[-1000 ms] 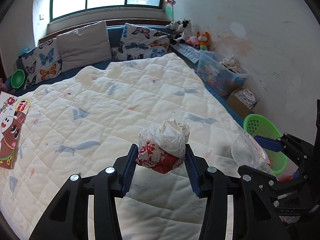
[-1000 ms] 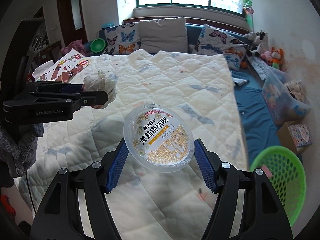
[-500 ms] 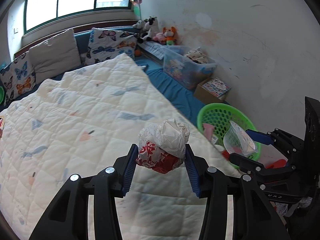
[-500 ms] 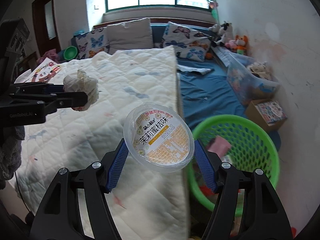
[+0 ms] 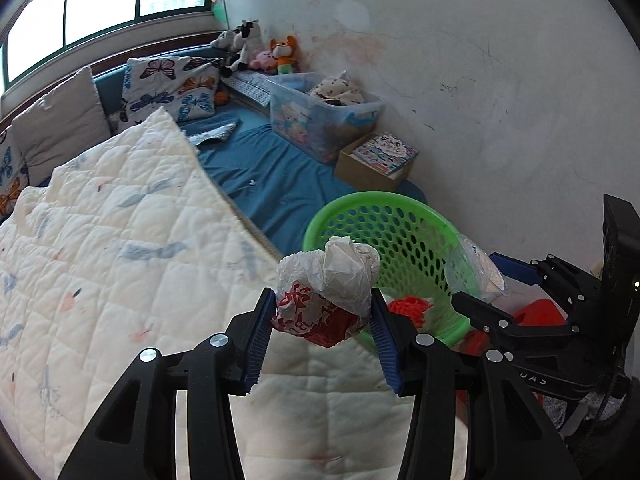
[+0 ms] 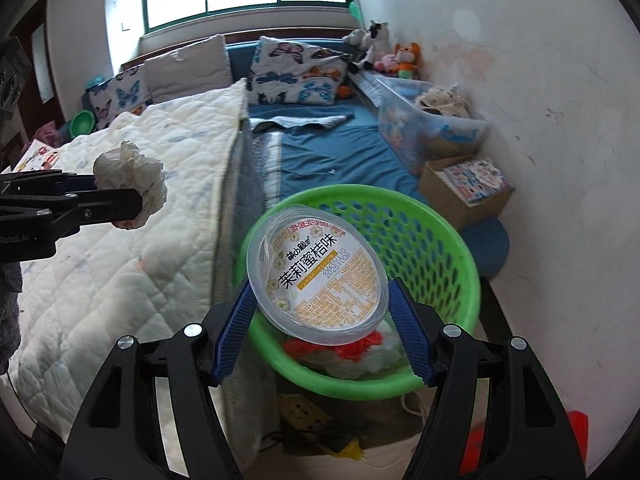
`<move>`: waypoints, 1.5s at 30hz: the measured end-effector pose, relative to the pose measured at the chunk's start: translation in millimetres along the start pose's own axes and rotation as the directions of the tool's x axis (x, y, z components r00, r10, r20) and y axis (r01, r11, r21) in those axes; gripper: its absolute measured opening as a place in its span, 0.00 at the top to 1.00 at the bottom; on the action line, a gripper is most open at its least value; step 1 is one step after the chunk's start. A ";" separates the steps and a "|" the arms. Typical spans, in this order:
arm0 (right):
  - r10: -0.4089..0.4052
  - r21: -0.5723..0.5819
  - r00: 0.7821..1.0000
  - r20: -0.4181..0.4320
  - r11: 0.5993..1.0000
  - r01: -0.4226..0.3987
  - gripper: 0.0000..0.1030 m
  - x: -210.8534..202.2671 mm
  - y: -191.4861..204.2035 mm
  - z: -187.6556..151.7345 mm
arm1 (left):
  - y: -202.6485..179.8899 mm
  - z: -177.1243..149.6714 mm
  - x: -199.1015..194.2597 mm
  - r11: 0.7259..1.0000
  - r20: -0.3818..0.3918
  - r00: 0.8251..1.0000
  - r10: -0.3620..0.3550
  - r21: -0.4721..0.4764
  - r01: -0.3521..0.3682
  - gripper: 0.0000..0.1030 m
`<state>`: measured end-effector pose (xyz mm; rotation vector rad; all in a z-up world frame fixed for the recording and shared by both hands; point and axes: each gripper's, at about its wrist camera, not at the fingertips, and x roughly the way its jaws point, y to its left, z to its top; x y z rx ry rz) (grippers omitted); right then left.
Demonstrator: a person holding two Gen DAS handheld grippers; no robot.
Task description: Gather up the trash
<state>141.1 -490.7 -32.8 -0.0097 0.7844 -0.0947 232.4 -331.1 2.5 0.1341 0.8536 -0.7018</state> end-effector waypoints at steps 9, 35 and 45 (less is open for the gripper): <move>-0.059 0.051 0.998 -0.021 0.997 0.060 0.34 9.5 -31.3 -6.7 | -25.9 9.1 24.7 0.999 -0.030 0.999 -0.033 0.016 0.034 0.55; -0.068 0.096 0.998 -0.002 0.993 0.067 0.29 -2.0 -44.9 -14.1 | -48.3 12.6 56.1 0.995 -0.063 0.994 -0.094 0.011 0.095 0.42; -0.035 0.093 0.999 0.023 0.995 0.032 0.29 -18.2 -27.0 -16.3 | -36.8 1.4 21.8 0.998 -0.014 0.998 -0.053 0.041 0.054 0.36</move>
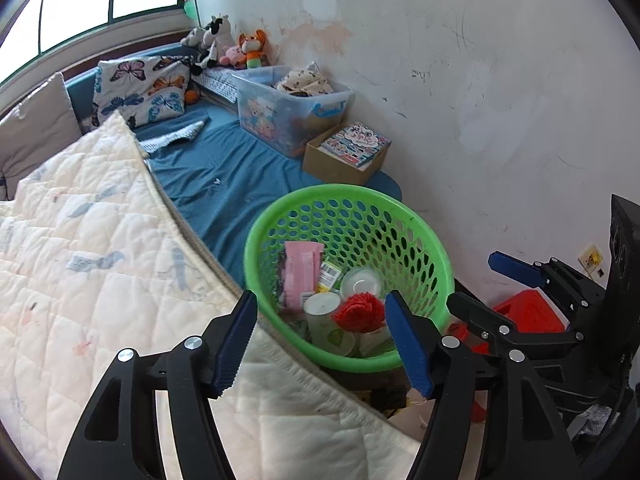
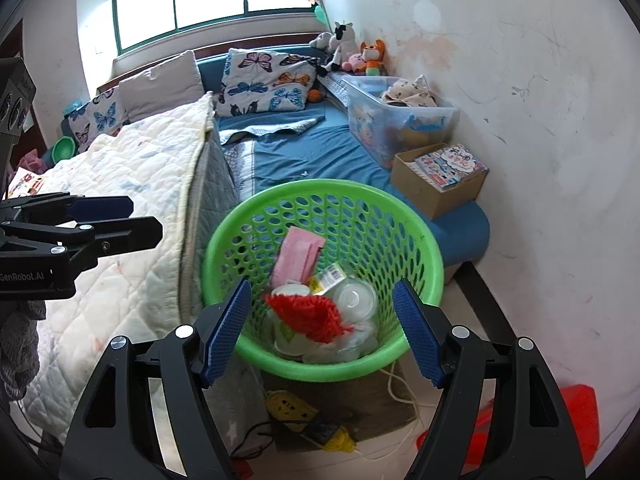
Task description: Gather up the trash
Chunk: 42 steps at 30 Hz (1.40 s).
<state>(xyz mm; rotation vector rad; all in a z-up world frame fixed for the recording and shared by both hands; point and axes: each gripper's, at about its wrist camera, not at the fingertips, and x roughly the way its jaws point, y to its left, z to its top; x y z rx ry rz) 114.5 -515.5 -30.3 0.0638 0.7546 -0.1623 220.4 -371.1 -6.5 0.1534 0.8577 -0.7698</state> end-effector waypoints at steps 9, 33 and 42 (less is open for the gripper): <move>0.046 -0.008 0.999 0.027 0.999 -0.046 0.27 -20.3 28.5 -2.6 | 21.9 -25.8 -38.9 0.999 0.043 0.998 0.053 -0.008 -0.052 0.31; 0.155 -0.016 0.986 0.065 0.988 -0.155 0.14 -55.2 102.4 -14.7 | 81.3 -91.8 -149.1 0.964 0.172 0.950 0.262 -0.095 -0.249 0.08; 0.150 -0.039 0.985 0.082 0.988 -0.147 0.10 -69.4 124.9 -25.0 | 99.5 -116.1 -178.5 0.939 0.178 0.926 0.335 -0.152 -0.310 0.07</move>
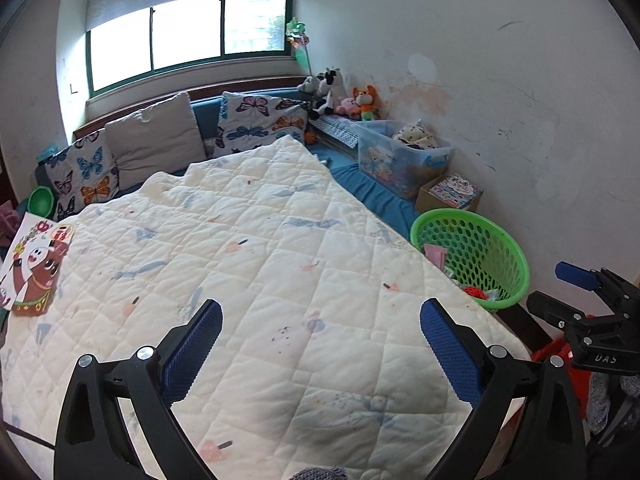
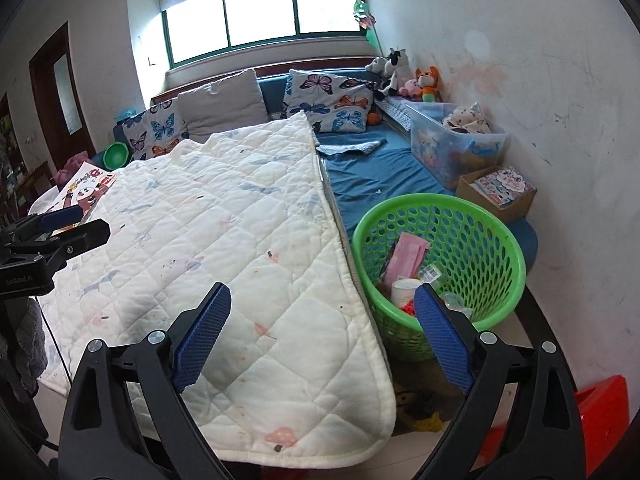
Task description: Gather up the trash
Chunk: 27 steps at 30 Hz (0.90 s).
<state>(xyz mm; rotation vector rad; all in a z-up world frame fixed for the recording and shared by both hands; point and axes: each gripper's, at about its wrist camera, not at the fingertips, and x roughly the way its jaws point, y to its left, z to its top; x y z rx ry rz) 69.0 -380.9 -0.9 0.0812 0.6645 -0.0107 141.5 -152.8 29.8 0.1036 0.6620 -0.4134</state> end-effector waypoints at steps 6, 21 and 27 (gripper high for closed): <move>0.002 -0.023 1.000 0.008 1.000 -0.002 0.08 -3.0 16.4 -4.7 | 15.5 -7.1 -17.3 0.998 0.013 0.999 0.033 -0.051 -0.033 0.07; 0.021 -0.057 1.000 0.009 0.998 -0.021 0.08 -1.5 30.8 -10.6 | 34.6 -20.6 -58.1 0.982 0.005 0.989 0.148 -0.121 -0.146 0.07; 0.034 -0.056 0.999 0.010 0.998 -0.033 0.08 -0.2 32.1 -11.2 | 38.5 -21.9 -76.9 0.973 0.008 0.982 0.186 -0.143 -0.183 0.07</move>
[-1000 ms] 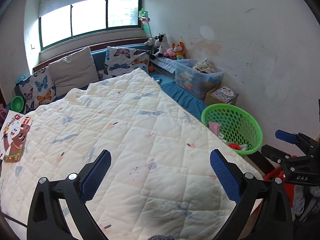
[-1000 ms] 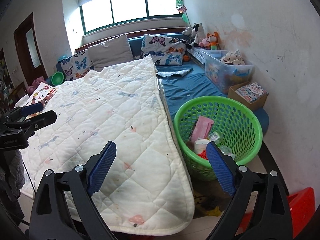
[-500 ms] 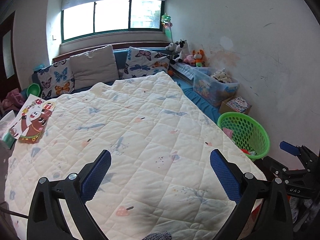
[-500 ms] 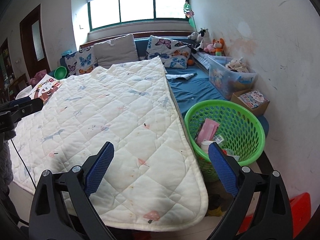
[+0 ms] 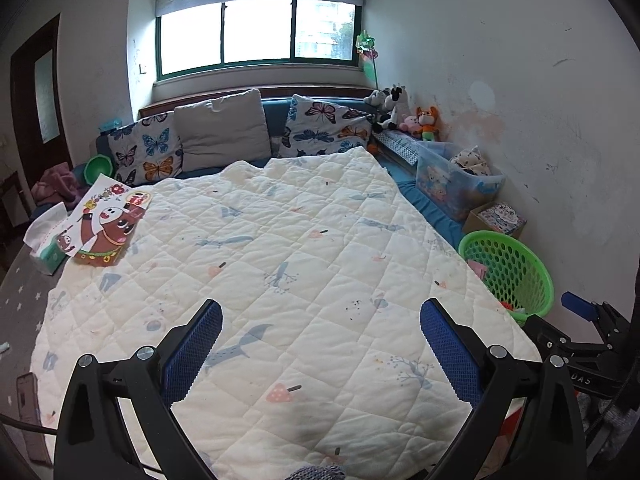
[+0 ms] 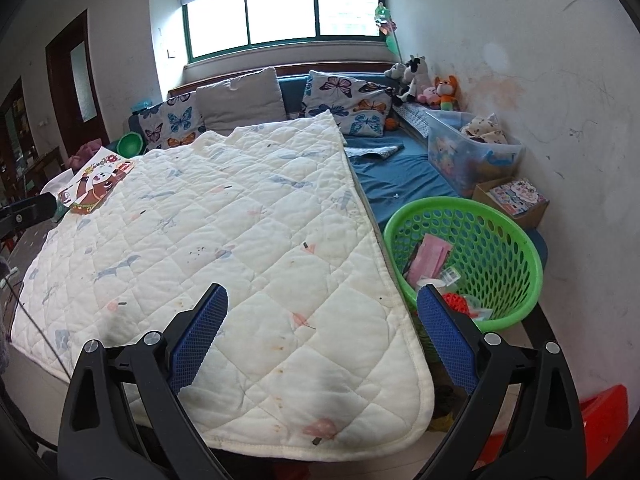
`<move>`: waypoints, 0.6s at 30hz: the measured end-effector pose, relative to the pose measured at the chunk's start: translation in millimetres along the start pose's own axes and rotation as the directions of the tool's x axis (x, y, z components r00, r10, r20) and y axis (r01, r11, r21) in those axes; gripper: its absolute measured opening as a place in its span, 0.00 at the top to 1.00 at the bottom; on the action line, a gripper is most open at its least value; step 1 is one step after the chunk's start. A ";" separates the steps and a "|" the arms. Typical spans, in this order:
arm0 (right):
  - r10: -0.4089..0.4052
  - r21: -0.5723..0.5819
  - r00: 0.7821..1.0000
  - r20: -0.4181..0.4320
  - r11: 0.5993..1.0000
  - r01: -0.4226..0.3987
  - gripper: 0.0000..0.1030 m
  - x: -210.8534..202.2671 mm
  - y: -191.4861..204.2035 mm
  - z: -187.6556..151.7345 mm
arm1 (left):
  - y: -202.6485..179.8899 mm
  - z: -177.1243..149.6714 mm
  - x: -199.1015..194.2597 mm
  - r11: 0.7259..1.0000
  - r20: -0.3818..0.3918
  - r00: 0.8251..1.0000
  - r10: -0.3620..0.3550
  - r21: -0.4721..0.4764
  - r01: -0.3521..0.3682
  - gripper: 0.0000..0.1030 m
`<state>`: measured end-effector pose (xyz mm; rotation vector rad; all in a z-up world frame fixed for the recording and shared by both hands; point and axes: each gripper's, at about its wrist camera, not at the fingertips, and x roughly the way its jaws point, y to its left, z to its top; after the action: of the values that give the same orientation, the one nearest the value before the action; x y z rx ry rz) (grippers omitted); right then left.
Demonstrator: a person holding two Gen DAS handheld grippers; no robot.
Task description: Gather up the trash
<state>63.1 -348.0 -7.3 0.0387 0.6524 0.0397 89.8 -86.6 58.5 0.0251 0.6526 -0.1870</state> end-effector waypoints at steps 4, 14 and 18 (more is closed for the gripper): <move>0.009 0.005 1.000 -0.002 1.000 -0.009 0.08 2.2 1.0 -0.8 | 3.3 4.3 -13.0 1.000 0.005 1.000 -0.006 -0.021 0.006 0.07; 0.021 -0.013 1.000 -0.002 1.000 -0.021 0.08 4.6 8.1 -0.1 | 5.2 -10.9 0.4 0.999 -0.018 1.000 0.003 -0.033 -0.003 0.07; 0.018 -0.004 1.000 0.000 1.000 -0.018 0.08 2.8 8.1 -1.8 | 3.8 -18.4 9.8 1.000 -0.016 1.000 0.005 -0.019 -0.005 0.07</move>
<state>64.0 -339.8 -10.1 0.0407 0.6519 0.0578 87.1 -83.1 37.8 0.0097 0.6704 -0.1759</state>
